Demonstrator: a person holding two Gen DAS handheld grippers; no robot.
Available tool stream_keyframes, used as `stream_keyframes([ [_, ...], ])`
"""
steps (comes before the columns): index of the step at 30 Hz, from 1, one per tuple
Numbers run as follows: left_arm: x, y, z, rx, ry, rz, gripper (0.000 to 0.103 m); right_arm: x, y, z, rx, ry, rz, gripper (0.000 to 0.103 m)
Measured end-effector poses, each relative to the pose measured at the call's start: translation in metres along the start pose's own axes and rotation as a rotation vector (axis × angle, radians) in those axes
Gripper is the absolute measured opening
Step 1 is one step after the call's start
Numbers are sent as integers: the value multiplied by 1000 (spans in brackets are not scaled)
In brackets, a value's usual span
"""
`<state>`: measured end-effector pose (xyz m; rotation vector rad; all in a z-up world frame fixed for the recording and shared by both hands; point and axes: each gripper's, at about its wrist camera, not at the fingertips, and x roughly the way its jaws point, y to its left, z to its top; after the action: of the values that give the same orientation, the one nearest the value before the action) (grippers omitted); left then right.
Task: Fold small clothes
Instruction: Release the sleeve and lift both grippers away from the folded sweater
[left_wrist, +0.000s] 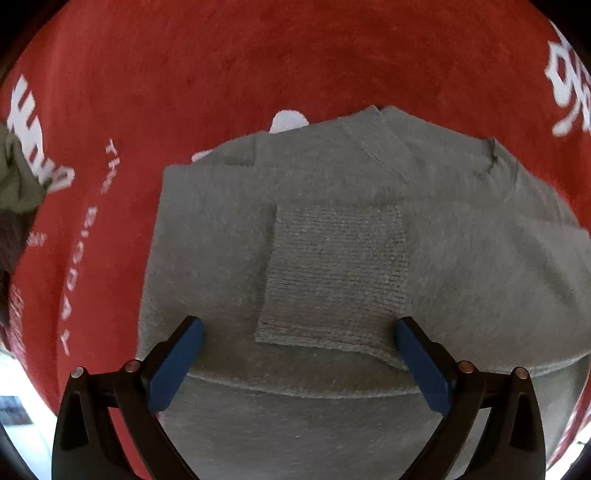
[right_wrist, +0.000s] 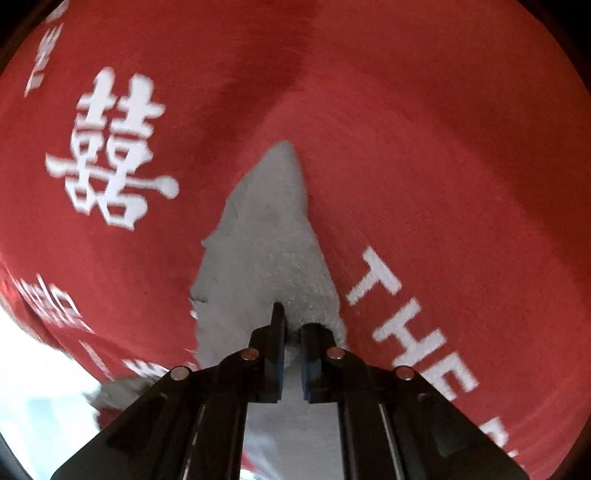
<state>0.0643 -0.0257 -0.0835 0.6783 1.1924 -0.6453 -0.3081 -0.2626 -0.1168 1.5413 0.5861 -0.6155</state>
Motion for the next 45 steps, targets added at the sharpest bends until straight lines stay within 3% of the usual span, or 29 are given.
stream_keyframes([
  [2, -6, -1, 0, 32, -4, 35, 103, 9, 1, -1, -37, 47, -75, 10],
  [5, -20, 6, -3, 59, 3, 89, 103, 0, 9, -3, -79, 58, -111, 21],
  [7, -30, 16, -10, 54, 26, 82, 103, -11, 20, -10, -143, 54, -174, 57],
  [8, -37, 20, -15, 51, 37, 73, 103, -18, 23, -15, -175, 51, -197, 63],
  [16, -126, 42, -52, 86, 13, 10, 103, -44, 93, -74, -453, 125, -364, 67],
  [23, -207, 70, -66, 14, -70, -181, 103, -54, 137, -125, -551, 218, -396, 68],
  [26, -226, 77, -67, 11, -68, -230, 103, -62, 156, -145, -596, 225, -399, 81],
  [29, -239, 83, -73, 34, -73, -235, 103, -72, 178, -168, -696, 192, -394, 90],
  [30, -245, 84, -76, 45, -76, -227, 103, -75, 186, -175, -740, 185, -401, 102],
  [34, -256, 87, -90, 94, -61, -175, 103, -76, 207, -202, -835, 227, -425, 103],
  [39, -261, 86, -104, 161, -45, -117, 103, -78, 215, -216, -814, 240, -486, 103],
  [45, -261, 85, -102, 176, -20, -157, 103, -97, 216, -213, -733, 177, -524, 103],
])
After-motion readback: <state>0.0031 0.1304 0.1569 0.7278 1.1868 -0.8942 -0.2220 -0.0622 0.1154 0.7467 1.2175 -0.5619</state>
